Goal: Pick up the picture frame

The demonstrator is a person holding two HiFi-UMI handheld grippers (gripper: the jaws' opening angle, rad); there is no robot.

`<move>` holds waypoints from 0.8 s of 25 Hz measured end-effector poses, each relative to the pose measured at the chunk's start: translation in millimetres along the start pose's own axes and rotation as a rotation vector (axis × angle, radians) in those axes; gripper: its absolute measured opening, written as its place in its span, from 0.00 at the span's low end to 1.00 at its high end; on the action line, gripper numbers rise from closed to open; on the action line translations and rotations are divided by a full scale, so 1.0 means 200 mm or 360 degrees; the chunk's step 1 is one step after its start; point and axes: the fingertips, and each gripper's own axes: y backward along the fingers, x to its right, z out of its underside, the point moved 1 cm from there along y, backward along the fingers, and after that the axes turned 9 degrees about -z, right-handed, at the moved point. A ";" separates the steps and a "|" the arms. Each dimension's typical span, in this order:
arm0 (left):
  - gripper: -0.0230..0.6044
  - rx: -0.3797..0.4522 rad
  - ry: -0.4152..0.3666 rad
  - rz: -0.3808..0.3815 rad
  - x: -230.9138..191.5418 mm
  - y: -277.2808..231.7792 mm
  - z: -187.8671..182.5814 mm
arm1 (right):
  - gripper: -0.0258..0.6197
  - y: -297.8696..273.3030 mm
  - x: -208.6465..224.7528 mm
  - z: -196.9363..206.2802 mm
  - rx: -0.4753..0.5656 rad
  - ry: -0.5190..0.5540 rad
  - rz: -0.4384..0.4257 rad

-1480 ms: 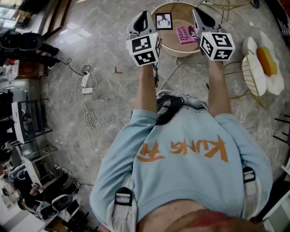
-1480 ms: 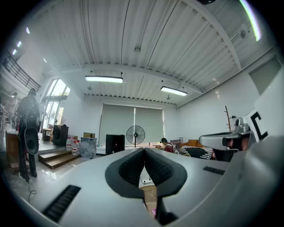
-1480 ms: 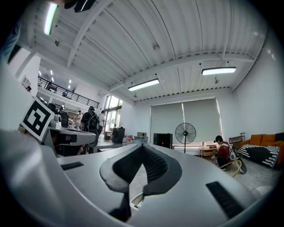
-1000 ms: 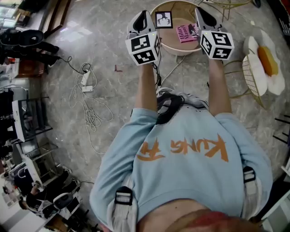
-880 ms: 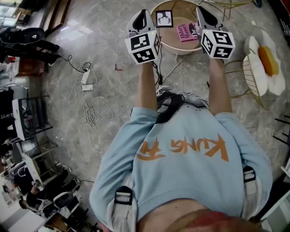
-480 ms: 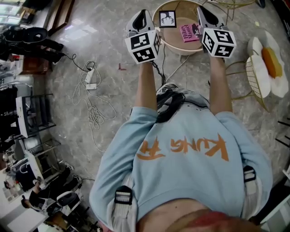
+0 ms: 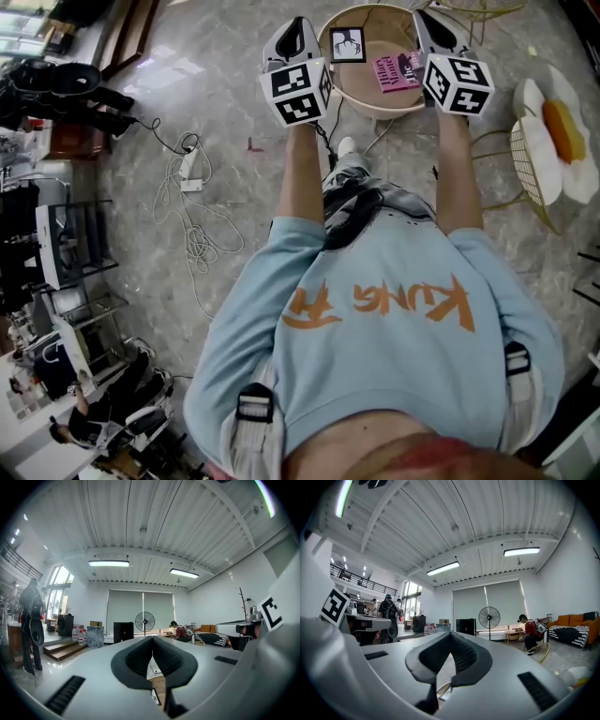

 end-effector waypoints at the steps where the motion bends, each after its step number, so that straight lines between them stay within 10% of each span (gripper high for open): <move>1: 0.07 0.0004 0.0007 -0.0005 -0.01 -0.01 -0.01 | 0.04 -0.01 0.00 -0.01 0.0004 0.0005 -0.0006; 20: 0.07 -0.0074 0.0242 0.0108 -0.25 -0.70 0.16 | 0.04 -0.64 0.19 0.09 -0.0069 0.0025 0.0047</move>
